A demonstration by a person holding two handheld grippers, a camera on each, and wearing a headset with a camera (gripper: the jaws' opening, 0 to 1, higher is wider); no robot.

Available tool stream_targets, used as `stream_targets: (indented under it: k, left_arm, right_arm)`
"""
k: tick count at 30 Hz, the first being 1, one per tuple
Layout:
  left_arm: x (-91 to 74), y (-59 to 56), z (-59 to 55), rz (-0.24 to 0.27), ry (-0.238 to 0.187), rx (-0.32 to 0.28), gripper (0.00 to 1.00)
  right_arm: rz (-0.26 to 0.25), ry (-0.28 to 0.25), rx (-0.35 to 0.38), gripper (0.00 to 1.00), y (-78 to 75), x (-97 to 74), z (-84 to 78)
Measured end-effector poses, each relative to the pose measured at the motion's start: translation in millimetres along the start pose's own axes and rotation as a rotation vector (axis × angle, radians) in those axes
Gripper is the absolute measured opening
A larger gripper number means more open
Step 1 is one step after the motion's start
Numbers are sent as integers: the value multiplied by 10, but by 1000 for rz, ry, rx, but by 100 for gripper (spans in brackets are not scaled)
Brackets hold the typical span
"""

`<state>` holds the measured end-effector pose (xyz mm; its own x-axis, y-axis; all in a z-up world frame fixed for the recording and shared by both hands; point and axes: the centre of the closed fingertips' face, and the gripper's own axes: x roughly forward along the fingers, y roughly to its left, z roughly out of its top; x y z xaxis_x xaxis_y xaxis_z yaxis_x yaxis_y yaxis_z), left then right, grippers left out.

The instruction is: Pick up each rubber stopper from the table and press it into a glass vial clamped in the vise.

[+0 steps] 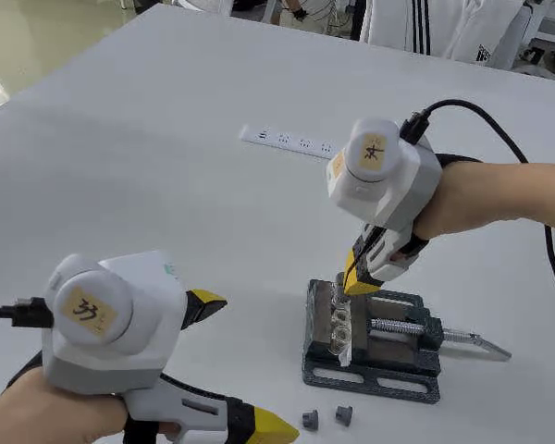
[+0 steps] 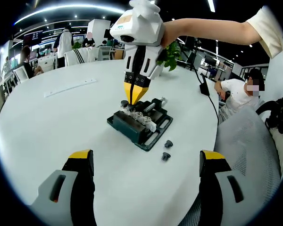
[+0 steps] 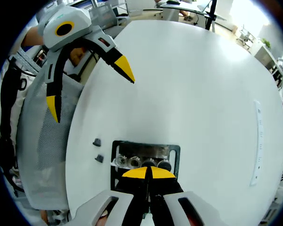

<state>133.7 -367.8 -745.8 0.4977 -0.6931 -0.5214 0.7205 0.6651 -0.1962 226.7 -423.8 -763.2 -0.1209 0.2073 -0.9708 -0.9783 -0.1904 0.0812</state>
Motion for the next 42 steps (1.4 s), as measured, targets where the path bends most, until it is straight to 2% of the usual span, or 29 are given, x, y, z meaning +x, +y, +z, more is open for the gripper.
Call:
stream_targets:
  k: [23, 27, 33, 35, 38, 42]
  left_arm:
    - [14, -40, 3, -5, 3, -1, 92]
    - [16, -29, 2, -5, 2, -4, 92]
    - [24, -25, 9, -6, 2, -4, 92]
    - [29, -31, 13, -8, 2, -4, 92]
    - [36, -26, 9, -11, 0, -4, 92]
    - [41, -28, 5, -13, 0, -1, 92]
  right_arm:
    - [1, -4, 9, 0, 40, -4, 17]
    - [1, 11, -19, 0, 44, 2, 16]
    - [14, 9, -1, 0, 58, -2, 23]
    - [-8, 27, -35, 0, 15, -15, -12]
    - [-5, 20, -9, 0, 32, -25, -42]
    - [-12, 15, -12, 0, 21, -33, -15]
